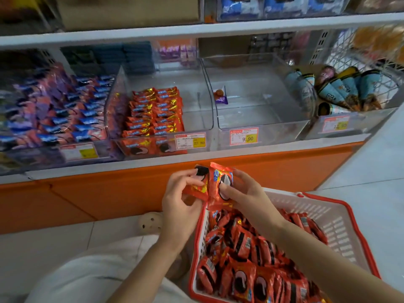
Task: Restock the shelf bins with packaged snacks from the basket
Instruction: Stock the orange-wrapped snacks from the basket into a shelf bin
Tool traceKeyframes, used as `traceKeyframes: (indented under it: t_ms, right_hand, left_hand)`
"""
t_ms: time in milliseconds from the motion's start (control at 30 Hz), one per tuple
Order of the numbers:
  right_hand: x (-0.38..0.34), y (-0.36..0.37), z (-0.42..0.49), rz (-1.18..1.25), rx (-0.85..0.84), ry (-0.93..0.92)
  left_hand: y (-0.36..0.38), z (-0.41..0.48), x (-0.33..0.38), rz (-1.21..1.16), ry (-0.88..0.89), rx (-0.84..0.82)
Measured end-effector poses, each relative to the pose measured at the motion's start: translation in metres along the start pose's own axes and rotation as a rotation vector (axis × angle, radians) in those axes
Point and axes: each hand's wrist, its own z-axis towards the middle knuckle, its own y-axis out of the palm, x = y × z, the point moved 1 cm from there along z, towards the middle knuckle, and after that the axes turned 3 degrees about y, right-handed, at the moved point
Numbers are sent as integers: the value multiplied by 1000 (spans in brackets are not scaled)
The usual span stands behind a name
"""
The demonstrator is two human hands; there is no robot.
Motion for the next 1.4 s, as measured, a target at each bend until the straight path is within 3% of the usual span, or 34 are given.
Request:
traceKeyframes:
  t_ms: [100, 167, 333, 467, 600, 967, 1167, 1400]
  right_hand:
    - [-11, 12, 2, 25, -76, 10]
    - [-16, 18, 2, -14, -114, -27]
    - [-28, 39, 4, -149, -184, -85]
    - [-41, 56, 16, -239, -221, -99]
    - [-59, 75, 31, -315, -238, -149]
    - [-119, 79, 106, -622, 151, -444]
    - [-135, 71, 188, -986, 391, -428]
    - [-145, 65, 277, -1362, 456, -262]
  left_hand:
    - [-15, 2, 6, -170, -87, -60]
    - [-25, 6, 8, -266, -141, -10]
    - [-53, 15, 2, -130, -225, 135]
    - [-75, 26, 4, -214, -338, 40]
    - [-100, 41, -2, -90, -350, -32]
    - [-157, 85, -10, 154, -182, 164]
    - [-164, 117, -24, 200, -126, 224]
    - [-143, 164, -38, 316, 92, 102]
